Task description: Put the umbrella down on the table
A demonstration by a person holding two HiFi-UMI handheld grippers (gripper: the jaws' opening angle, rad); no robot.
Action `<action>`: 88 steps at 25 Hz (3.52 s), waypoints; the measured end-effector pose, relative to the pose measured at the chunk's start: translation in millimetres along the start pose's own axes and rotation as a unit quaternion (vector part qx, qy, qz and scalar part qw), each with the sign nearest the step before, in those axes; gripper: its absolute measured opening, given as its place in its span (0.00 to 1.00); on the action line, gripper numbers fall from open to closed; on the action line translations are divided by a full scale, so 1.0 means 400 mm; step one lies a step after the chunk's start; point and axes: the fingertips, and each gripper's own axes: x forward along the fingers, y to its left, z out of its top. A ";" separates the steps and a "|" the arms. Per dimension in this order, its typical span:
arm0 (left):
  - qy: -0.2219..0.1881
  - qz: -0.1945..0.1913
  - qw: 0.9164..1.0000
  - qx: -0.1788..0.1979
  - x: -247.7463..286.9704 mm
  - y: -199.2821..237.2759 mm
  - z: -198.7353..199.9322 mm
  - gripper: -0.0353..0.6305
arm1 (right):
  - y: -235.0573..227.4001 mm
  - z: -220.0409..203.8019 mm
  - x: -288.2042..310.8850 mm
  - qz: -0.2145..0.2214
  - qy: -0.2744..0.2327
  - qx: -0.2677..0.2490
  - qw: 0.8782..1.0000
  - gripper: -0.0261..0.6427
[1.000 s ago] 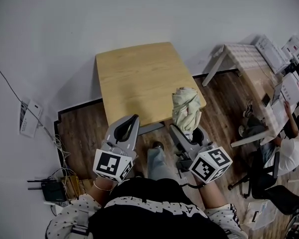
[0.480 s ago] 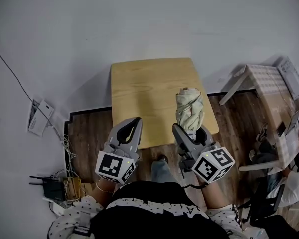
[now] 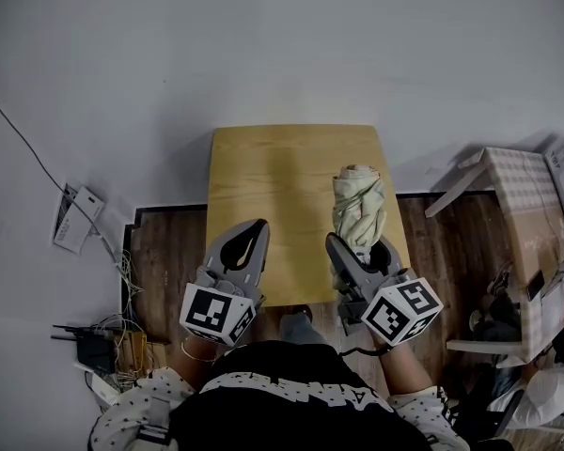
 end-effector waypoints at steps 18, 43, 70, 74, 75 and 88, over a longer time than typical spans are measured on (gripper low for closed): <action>0.005 0.069 0.997 0.016 0.122 0.041 0.005 0.06 | -0.124 0.042 0.125 0.056 0.029 0.006 0.998 0.46; 0.049 0.059 0.997 -0.001 0.125 0.155 -0.063 0.06 | -0.164 -0.083 0.242 -0.003 0.085 0.016 0.996 0.46; 0.035 0.092 0.995 0.020 0.123 0.201 -0.024 0.06 | -0.297 -0.249 0.352 -0.053 0.177 -0.048 0.982 0.46; 0.033 0.096 0.995 0.022 0.115 0.208 -0.017 0.06 | -0.318 -0.281 0.362 -0.064 0.196 -0.053 0.977 0.46; 0.032 0.097 0.994 0.023 0.114 0.210 -0.015 0.06 | -0.323 -0.287 0.366 -0.066 0.201 -0.055 0.976 0.46; 0.026 0.113 0.993 0.024 0.097 0.261 -0.002 0.06 | -0.355 -0.347 0.406 -0.084 0.238 -0.068 0.965 0.46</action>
